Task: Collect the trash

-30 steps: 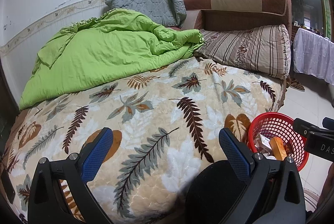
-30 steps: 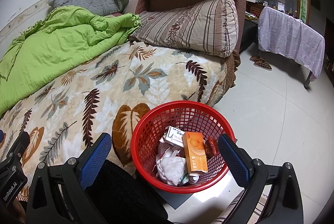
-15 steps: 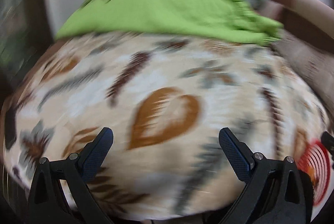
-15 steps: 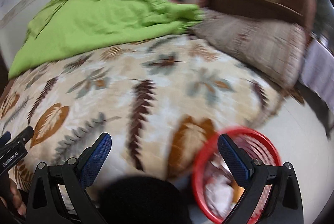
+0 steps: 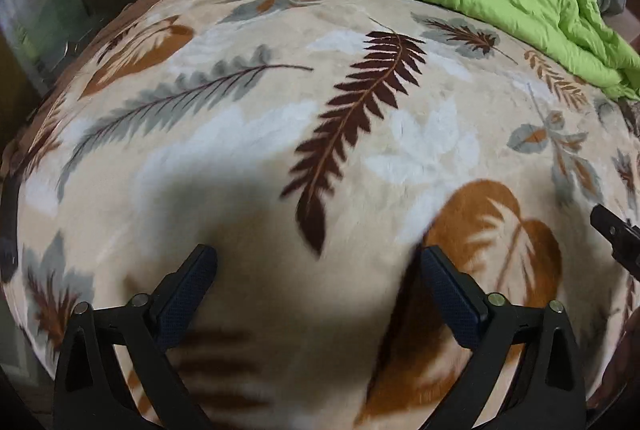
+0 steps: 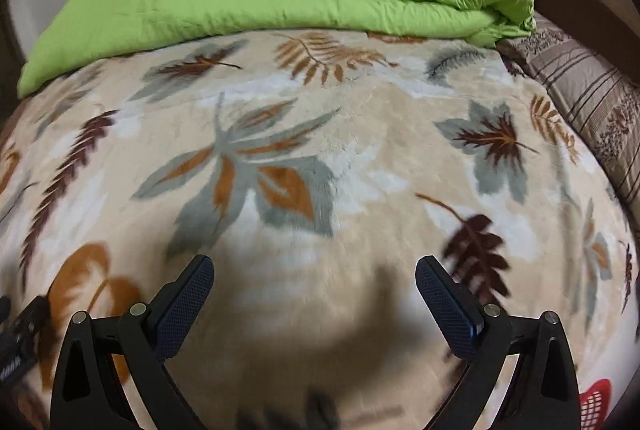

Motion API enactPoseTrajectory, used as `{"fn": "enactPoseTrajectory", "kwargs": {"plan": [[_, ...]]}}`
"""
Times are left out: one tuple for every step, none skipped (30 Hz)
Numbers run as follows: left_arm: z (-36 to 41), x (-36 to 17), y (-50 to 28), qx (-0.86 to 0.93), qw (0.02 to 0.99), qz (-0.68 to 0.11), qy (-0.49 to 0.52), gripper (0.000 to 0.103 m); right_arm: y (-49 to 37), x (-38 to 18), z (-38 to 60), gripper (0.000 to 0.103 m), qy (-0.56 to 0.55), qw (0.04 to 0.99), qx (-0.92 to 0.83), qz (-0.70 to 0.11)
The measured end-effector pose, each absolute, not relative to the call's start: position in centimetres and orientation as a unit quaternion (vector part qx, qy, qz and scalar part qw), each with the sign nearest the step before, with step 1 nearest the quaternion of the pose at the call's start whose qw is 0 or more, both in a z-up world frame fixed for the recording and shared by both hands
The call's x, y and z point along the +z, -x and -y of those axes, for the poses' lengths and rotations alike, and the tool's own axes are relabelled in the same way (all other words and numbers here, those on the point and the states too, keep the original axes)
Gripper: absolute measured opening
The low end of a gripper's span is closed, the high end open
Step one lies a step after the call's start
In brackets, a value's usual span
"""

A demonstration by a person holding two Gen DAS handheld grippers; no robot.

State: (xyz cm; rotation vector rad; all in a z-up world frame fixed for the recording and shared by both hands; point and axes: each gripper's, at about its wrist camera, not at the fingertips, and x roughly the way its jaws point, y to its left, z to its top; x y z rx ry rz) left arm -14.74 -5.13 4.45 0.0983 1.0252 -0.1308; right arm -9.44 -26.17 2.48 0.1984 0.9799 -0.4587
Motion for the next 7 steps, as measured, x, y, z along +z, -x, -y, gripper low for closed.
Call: {"fn": "enactPoseTrajectory", "kwargs": {"plan": [[5.6, 4.6, 15.3, -0.071, 0.872, -0.483, -0.045, 0.103, 9.1, 2.0, 26.3, 0.102, -0.099, 0.852, -0.221, -0.464], [6.2, 4.9, 16.0, -0.09, 0.874, -0.476, -0.04, 0.103, 8.8, 1.6, 26.4, 0.102, -0.102, 0.851, -0.225, -0.463], [6.5, 5.0, 16.3, -0.101, 0.875, -0.472, -0.039, 0.103, 8.6, 0.8, 26.4, 0.102, -0.102, 0.846, -0.232, -0.469], [6.8, 5.0, 16.7, -0.104, 0.876, -0.469, -0.042, 0.103, 8.4, 0.5, 26.5, 0.103, -0.104, 0.845, -0.234, -0.47], [7.2, 4.9, 17.0, -0.102, 0.876, -0.468, -0.047, 0.103, 8.5, 0.7, 26.5, 0.103, -0.105, 0.846, -0.236, -0.466], [7.6, 4.7, 17.7, -0.098, 0.875, -0.471, -0.052, 0.103, 8.5, 0.7, 26.5, 0.103, -0.102, 0.849, -0.235, -0.462], [7.9, 4.7, 18.3, -0.095, 0.876, -0.47, -0.056, 0.103, 8.6, 0.5, 26.4, 0.103, -0.101, 0.852, -0.235, -0.456]]}}
